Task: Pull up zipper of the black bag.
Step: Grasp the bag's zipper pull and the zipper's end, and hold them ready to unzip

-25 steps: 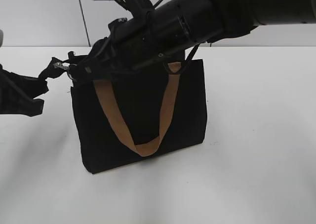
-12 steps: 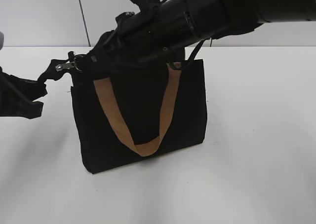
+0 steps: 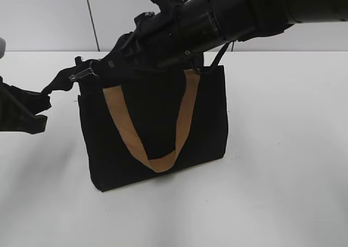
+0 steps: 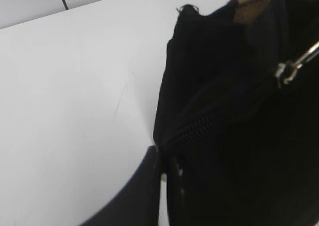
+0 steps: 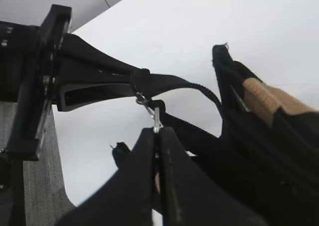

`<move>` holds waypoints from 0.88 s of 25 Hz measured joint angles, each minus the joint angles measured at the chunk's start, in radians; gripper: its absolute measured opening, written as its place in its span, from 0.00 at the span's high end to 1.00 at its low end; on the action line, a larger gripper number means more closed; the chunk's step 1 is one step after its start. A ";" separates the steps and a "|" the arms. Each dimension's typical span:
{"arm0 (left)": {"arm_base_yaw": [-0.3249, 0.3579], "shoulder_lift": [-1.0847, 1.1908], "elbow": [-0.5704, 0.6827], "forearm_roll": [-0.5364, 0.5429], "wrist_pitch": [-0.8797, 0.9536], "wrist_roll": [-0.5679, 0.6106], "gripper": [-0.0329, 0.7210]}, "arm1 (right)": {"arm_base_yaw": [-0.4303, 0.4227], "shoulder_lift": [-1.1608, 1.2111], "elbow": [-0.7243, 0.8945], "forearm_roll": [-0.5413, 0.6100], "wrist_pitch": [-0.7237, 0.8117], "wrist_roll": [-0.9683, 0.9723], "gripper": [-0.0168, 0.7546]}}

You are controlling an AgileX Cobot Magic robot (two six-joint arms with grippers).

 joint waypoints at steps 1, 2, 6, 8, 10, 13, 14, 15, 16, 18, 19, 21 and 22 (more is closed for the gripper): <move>0.000 0.000 0.000 0.000 0.002 0.000 0.96 | 0.000 0.000 0.000 -0.009 -0.004 0.000 0.98; 0.000 0.000 0.000 0.000 0.007 0.000 0.96 | 0.000 0.000 0.000 -0.018 -0.004 0.000 0.98; 0.000 0.000 0.000 -0.008 0.054 0.000 0.96 | 0.000 0.000 0.000 -0.035 -0.004 0.000 0.98; 0.000 0.000 0.000 -0.007 0.079 0.000 0.96 | 0.000 0.000 0.000 -0.038 -0.004 0.000 0.98; 0.000 0.000 0.000 -0.007 0.102 0.000 0.96 | 0.000 0.000 0.000 -0.039 -0.004 0.000 0.98; 0.000 0.000 0.000 -0.007 0.122 0.000 0.97 | 0.000 0.000 0.000 -0.041 -0.004 0.001 0.98; 0.000 0.000 0.000 -0.007 0.127 0.000 0.97 | 0.000 0.000 0.000 -0.045 -0.004 0.001 0.98; 0.000 0.000 0.000 -0.007 0.131 0.000 0.97 | 0.000 0.000 0.000 -0.051 -0.004 0.001 0.98; 0.000 0.000 0.000 -0.007 0.134 0.000 0.97 | 0.000 0.000 0.000 -0.062 -0.003 0.001 0.98; 0.000 0.000 0.000 -0.007 0.140 0.000 0.97 | 0.000 0.000 0.000 -0.089 0.009 0.001 0.98; 0.000 0.000 0.000 -0.007 0.145 0.000 0.97 | 0.000 0.000 0.000 -0.108 0.008 0.001 0.98; 0.000 0.000 0.000 -0.007 0.152 0.000 0.97 | 0.000 0.000 0.000 -0.144 0.007 0.001 0.98; 0.000 0.000 0.000 -0.007 0.153 0.000 0.97 | 0.000 0.000 0.000 -0.157 0.006 0.001 0.98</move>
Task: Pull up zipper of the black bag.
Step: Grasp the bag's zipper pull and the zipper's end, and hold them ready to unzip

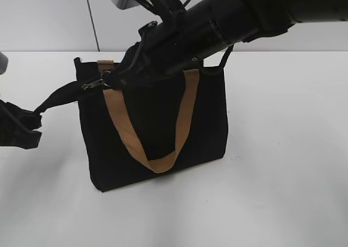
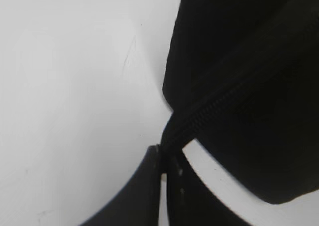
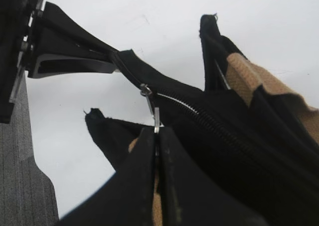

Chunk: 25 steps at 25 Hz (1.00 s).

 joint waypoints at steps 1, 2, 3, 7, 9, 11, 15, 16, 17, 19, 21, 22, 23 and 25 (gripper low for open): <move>0.000 0.000 0.000 0.000 0.001 0.000 0.97 | -0.001 0.000 0.000 -0.011 0.000 0.000 0.98; 0.000 0.000 0.000 0.000 0.002 0.000 0.97 | -0.005 0.000 0.000 -0.016 -0.001 0.001 0.98; 0.000 0.000 0.000 0.000 0.003 0.000 0.97 | -0.010 0.000 0.000 -0.019 -0.001 0.003 0.98; 0.000 0.000 0.000 0.000 0.006 0.000 0.97 | -0.062 0.000 0.000 -0.023 0.004 0.037 0.98; 0.000 0.000 -0.001 0.000 0.002 0.000 0.97 | -0.095 -0.001 0.000 -0.023 0.020 0.056 0.98; 0.000 0.000 -0.005 0.000 -0.006 0.000 0.97 | -0.115 -0.001 0.000 -0.018 0.047 0.065 0.98; 0.000 -0.001 -0.010 0.000 -0.022 0.000 0.97 | -0.153 -0.002 0.000 -0.011 0.097 0.071 0.98; -0.001 -0.001 -0.010 0.000 -0.028 0.000 0.97 | -0.163 -0.006 0.000 -0.008 0.109 0.073 0.98; -0.002 -0.001 -0.010 0.000 -0.030 0.000 0.97 | -0.171 -0.013 0.000 -0.007 0.114 0.073 0.98; -0.002 -0.001 -0.010 0.000 -0.026 0.001 0.97 | -0.189 -0.034 0.000 -0.014 0.121 0.073 0.98; 0.001 -0.001 -0.009 0.000 0.002 0.001 0.97 | -0.212 -0.060 0.000 -0.026 0.117 0.074 0.98; 0.001 -0.001 -0.009 0.000 0.003 0.001 0.97 | -0.216 -0.067 0.000 -0.032 0.117 0.075 0.98; 0.000 -0.001 -0.009 0.000 0.000 0.001 0.97 | -0.216 -0.072 0.000 -0.034 0.118 0.075 0.98; 0.000 -0.001 -0.009 0.000 -0.002 0.001 0.97 | -0.216 -0.075 0.000 -0.042 0.120 0.075 0.98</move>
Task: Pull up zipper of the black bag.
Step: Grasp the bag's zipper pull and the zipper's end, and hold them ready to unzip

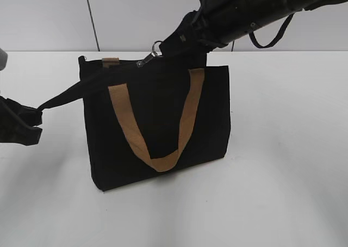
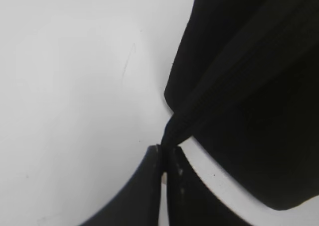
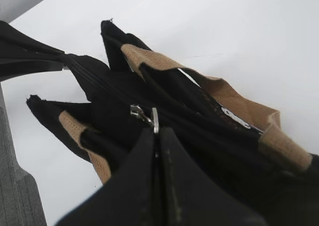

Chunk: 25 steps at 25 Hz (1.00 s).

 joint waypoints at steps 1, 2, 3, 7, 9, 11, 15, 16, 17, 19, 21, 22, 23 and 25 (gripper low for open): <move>0.000 0.000 0.000 0.000 0.000 0.000 0.97 | 0.000 0.000 0.000 -0.010 0.000 0.000 0.98; 0.000 0.000 0.000 0.000 0.000 0.000 0.97 | 0.000 0.000 0.000 -0.022 0.000 0.001 0.98; 0.000 0.000 0.000 0.000 0.000 0.000 0.97 | 0.000 0.000 0.000 -0.035 0.000 0.001 0.98; 0.000 0.000 0.000 0.000 0.012 0.000 0.97 | -0.021 -0.001 0.000 -0.091 -0.005 0.016 0.98; 0.000 0.000 0.000 0.000 0.015 0.000 0.97 | -0.053 -0.002 0.000 -0.100 -0.006 0.032 0.98; 0.000 0.000 0.000 0.001 0.017 0.000 0.97 | -0.093 -0.002 0.000 -0.104 -0.006 0.046 0.98; 0.000 0.000 0.000 0.004 0.026 0.000 0.97 | -0.148 -0.005 0.000 -0.112 0.003 0.057 0.98; 0.000 0.000 0.000 0.004 0.023 0.000 0.97 | -0.149 -0.005 0.000 -0.112 0.008 0.058 0.98; 0.000 0.000 0.000 0.005 0.025 0.000 0.97 | -0.149 -0.006 0.000 -0.112 0.016 0.058 0.98; 0.000 0.000 0.000 0.006 0.030 0.000 0.97 | -0.149 -0.006 0.000 -0.110 0.028 0.059 0.98; 0.000 0.000 0.000 0.006 0.032 0.000 0.97 | -0.150 -0.006 0.000 -0.101 0.040 0.059 0.98; 0.000 0.000 0.000 0.004 0.033 -0.001 0.97 | -0.150 -0.007 0.000 -0.096 0.044 0.060 0.98; 0.000 0.000 0.000 -0.001 0.033 -0.001 0.97 | -0.151 -0.007 0.000 -0.094 0.048 0.060 0.98; 0.001 0.000 0.000 -0.013 0.035 -0.001 0.97 | -0.151 -0.007 0.000 -0.093 0.066 0.069 0.98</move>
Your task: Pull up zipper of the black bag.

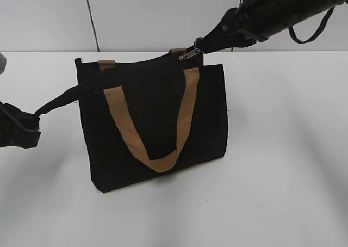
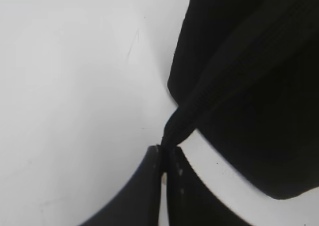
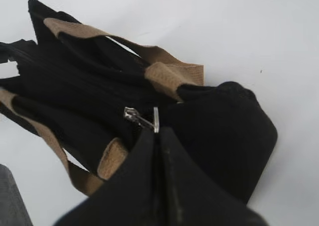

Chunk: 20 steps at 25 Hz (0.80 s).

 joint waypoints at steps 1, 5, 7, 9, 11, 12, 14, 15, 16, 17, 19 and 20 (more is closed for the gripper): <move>0.000 0.000 0.000 -0.008 0.000 0.000 0.96 | 0.000 -0.001 0.000 0.000 0.008 0.010 0.97; 0.000 0.000 0.000 -0.097 0.005 0.000 0.86 | -0.002 -0.008 0.000 -0.001 0.050 0.033 0.79; 0.001 0.000 0.000 -0.162 0.011 0.000 0.73 | -0.002 -0.022 0.000 -0.002 0.069 0.048 0.65; 0.001 0.000 0.000 -0.228 0.026 0.000 0.62 | -0.002 -0.046 0.000 -0.006 0.081 0.067 0.57; 0.001 0.000 0.000 -0.262 0.053 0.000 0.54 | -0.002 -0.071 0.000 -0.023 0.089 0.089 0.53; 0.001 0.000 0.000 -0.281 0.071 0.000 0.52 | -0.002 -0.084 0.000 -0.034 0.093 0.100 0.53; 0.001 -0.001 -0.007 -0.294 0.122 0.000 0.50 | -0.002 -0.102 0.000 -0.072 0.109 0.136 0.52; 0.001 -0.003 -0.016 -0.298 0.158 0.000 0.50 | -0.002 -0.109 0.000 -0.094 0.113 0.158 0.51; 0.001 -0.011 -0.030 -0.301 0.193 0.000 0.50 | -0.002 -0.114 0.003 -0.109 0.116 0.176 0.51; 0.001 -0.022 -0.047 -0.302 0.225 0.000 0.50 | -0.002 -0.121 0.012 -0.124 0.116 0.192 0.51; 0.001 -0.044 -0.080 -0.303 0.270 0.000 0.49 | -0.002 -0.139 0.046 -0.139 0.116 0.204 0.51; 0.001 -0.056 -0.095 -0.304 0.292 0.000 0.49 | -0.002 -0.150 0.065 -0.145 0.114 0.206 0.51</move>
